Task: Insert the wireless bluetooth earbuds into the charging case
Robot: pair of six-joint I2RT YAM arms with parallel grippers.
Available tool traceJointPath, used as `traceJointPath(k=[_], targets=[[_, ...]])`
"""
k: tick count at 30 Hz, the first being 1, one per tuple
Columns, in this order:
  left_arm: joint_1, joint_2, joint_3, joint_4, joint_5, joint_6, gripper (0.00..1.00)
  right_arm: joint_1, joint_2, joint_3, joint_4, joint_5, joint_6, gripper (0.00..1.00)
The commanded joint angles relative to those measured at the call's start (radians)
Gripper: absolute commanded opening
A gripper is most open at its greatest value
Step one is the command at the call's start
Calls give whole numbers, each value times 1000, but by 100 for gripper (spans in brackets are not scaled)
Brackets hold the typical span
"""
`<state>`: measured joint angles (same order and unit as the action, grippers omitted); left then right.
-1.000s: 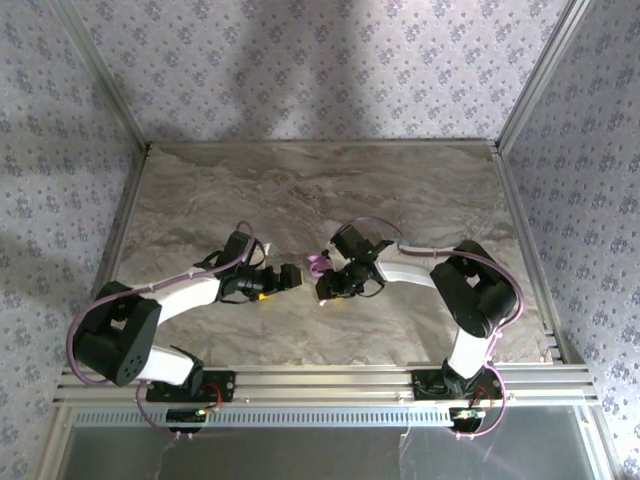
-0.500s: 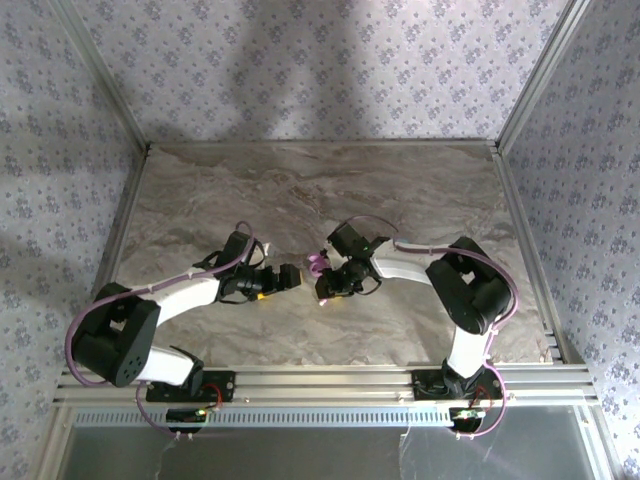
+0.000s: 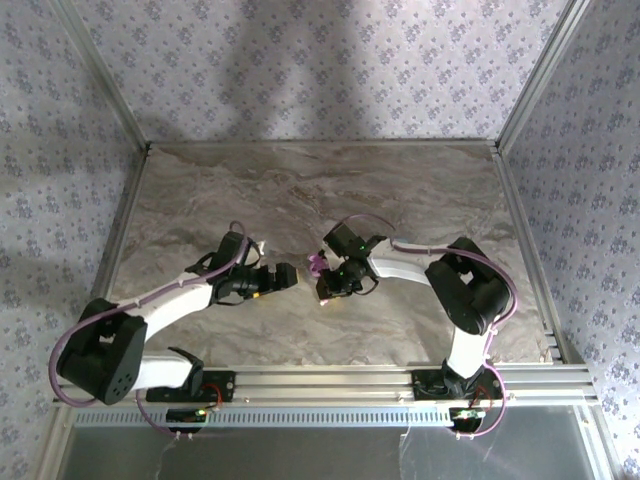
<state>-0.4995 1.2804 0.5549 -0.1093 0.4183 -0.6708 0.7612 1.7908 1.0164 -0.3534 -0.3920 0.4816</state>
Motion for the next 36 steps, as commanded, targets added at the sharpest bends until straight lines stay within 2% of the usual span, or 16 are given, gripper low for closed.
traceJointPath(k=[1,8,13,19,23,26,31,34,36], targets=[[0,-50,-7,-24,-22,19,100,7,-31,0,-21,52,1,20],[1,-127,-2,-23,-64,20,100,5,-82,-9,-15,93,9,18],[1,-166,30,-5,-98,4,100,5,-118,11,-48,170,10,18],[2,-127,52,125,-90,-23,100,25,-149,45,-89,305,28,18],[11,-27,98,169,-63,-40,98,42,-160,66,-110,373,48,18],[21,84,152,174,4,-57,85,44,-172,69,-110,380,56,18],[42,228,199,178,77,-77,42,43,-196,54,-114,386,62,18],[42,278,207,182,93,-85,27,42,-218,35,-116,390,63,18],[41,308,203,212,120,-105,22,38,-233,23,-117,389,63,18]])
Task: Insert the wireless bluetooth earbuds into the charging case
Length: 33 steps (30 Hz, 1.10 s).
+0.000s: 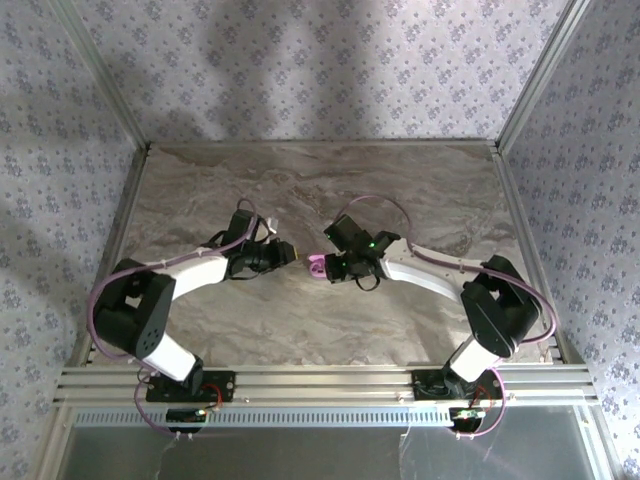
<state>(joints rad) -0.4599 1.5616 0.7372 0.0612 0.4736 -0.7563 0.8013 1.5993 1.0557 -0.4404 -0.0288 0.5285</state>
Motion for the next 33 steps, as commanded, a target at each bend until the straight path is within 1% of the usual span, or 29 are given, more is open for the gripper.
traceJointPath(k=[1,4,11,18,26,33], targets=[[1,45,23,52,80,-27,19,-4,-50,-23,-29,26,16,18],[0,86,38,70,113,-41,12,-9,-72,-43,-27,24,18,18],[-3,172,69,102,167,-73,5,-26,-106,-89,-8,22,25,18],[-19,211,76,133,186,-100,2,-41,-126,-114,-2,14,27,18],[-43,207,58,156,183,-129,1,-55,-132,-133,14,3,28,18],[-65,201,26,209,178,-172,1,-63,-130,-141,22,-7,28,18]])
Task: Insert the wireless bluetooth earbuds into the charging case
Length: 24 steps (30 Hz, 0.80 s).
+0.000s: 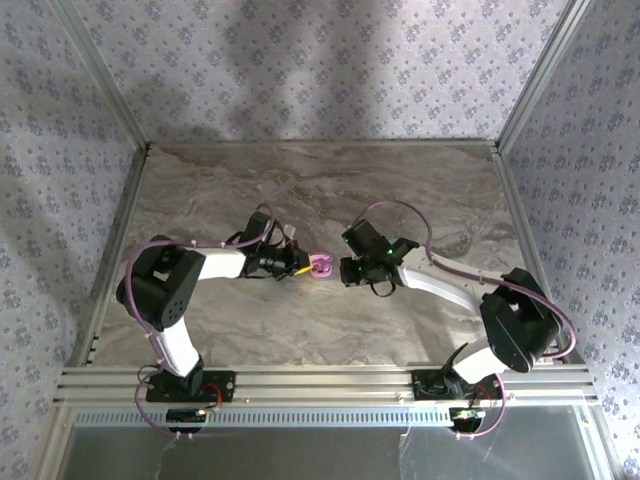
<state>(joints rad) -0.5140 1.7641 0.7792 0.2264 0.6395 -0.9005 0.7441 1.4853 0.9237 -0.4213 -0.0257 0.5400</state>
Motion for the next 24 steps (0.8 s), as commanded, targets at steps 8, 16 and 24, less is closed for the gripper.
traceJointPath(k=[8,16,24], targets=[[-18,-128,-34,-52,-78,14,1,-6,-18,-16,6,-12,18,18],[46,-117,-23,-129,-89,70,2,-8,-23,-25,12,-14,20,18],[65,-15,8,-59,8,37,0,-13,-39,-32,4,-9,19,18]])
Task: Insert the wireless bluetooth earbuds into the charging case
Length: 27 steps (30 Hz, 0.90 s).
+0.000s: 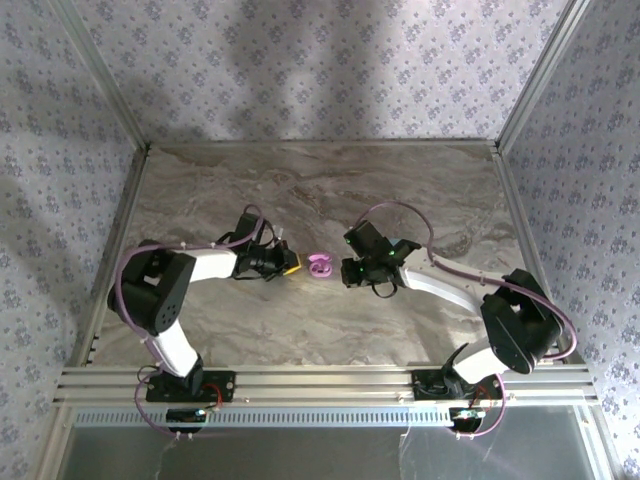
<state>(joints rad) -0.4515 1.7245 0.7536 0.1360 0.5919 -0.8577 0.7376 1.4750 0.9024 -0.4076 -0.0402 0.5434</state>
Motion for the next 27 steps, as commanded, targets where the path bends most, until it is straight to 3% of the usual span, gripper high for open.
traceJointPath(k=[1,27], targets=[[1,34,37,35,65,-9,0,-8,-30,-12,-10,6,16,18],[-79,71,29,116,85,-76,0,-12,-31,-23,2,-2,18,18]])
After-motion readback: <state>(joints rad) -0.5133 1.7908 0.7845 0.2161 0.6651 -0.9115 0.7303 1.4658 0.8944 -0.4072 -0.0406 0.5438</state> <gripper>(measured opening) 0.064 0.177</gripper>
